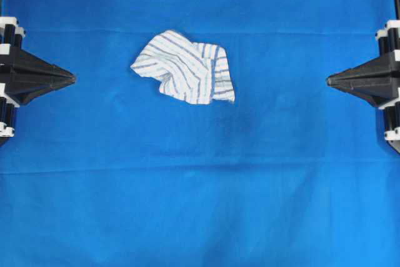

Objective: Hand over the towel.
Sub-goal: 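Move the left gripper toward the left edge of the white striped towel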

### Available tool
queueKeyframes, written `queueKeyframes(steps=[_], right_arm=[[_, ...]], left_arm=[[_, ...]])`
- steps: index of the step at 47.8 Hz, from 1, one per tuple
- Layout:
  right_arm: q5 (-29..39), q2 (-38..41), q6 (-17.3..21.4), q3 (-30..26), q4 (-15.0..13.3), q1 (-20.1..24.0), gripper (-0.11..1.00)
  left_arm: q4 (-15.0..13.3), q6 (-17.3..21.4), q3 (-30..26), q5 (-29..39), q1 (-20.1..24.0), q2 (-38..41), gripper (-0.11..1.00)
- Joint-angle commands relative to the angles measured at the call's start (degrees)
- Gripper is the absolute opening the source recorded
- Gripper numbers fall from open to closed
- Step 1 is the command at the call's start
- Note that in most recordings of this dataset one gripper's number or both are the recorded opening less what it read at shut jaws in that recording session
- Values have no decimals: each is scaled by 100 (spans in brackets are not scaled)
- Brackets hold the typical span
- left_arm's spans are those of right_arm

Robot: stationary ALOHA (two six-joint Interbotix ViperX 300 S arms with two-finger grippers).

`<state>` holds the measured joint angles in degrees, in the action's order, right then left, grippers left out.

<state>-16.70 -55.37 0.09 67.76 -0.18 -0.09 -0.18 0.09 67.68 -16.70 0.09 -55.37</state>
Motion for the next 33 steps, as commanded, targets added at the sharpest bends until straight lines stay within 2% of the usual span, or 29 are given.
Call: queueKeyframes(steps=[1,19,30,33], right_arm=[[-35,18,-53,-167,0,-9,0],[352,44,-44,-264,-9,-97,0],[422,132,-44,-246,-9,-176,0],[466,167,-35,-237,-9,-211,0]], left_arm=[[-97,18,-132,18,70,-26,0],[-149,-105,-325,-44,817,387,0],[-149,-105,-571,-35,1292,1424,1],[-149,-79,-686,0,1336,1811,9]])
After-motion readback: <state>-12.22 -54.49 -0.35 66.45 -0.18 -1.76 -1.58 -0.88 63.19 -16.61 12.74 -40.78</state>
